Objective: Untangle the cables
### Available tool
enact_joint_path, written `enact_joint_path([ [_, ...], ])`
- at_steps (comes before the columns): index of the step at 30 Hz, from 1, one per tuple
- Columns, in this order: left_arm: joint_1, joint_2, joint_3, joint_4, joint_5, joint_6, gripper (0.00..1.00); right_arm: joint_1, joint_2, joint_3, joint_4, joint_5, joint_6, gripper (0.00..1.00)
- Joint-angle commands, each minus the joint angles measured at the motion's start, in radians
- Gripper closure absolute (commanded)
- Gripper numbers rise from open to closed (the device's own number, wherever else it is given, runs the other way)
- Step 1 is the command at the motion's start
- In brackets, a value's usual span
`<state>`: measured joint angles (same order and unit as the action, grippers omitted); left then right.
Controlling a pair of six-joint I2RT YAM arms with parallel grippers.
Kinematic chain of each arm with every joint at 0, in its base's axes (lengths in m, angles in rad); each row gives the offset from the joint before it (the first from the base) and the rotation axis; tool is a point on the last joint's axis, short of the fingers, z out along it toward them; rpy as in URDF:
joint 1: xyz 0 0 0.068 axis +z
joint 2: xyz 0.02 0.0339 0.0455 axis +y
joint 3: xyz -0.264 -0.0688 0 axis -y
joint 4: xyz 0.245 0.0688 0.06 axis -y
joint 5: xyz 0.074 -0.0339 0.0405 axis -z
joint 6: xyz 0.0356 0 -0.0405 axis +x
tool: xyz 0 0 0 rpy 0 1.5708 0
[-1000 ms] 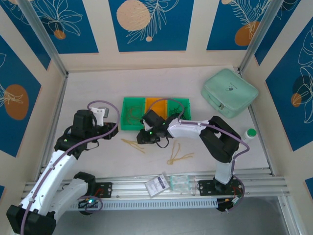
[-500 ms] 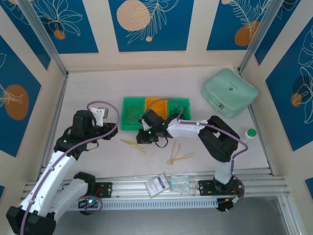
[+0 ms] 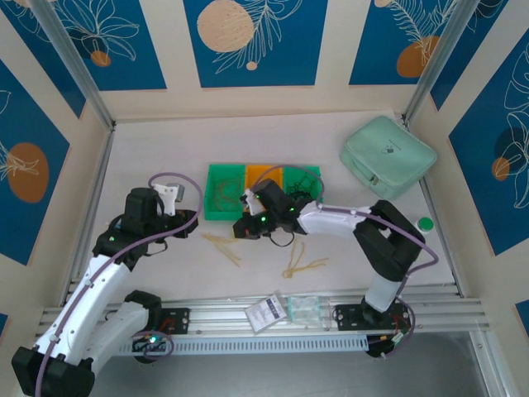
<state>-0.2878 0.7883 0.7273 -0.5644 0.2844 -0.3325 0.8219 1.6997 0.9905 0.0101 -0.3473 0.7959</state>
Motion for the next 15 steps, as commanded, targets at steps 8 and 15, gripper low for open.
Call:
enact_joint_path([
  [8,0.015,0.012,-0.068,0.140,0.159,-0.037,0.93,-0.087,-0.259,-0.113,0.049,-0.087,0.019,1.00],
  [15,0.014,0.027,-0.113,0.275,0.275,-0.080,0.83,-0.122,-0.343,-0.167,0.033,-0.085,0.014,1.00],
])
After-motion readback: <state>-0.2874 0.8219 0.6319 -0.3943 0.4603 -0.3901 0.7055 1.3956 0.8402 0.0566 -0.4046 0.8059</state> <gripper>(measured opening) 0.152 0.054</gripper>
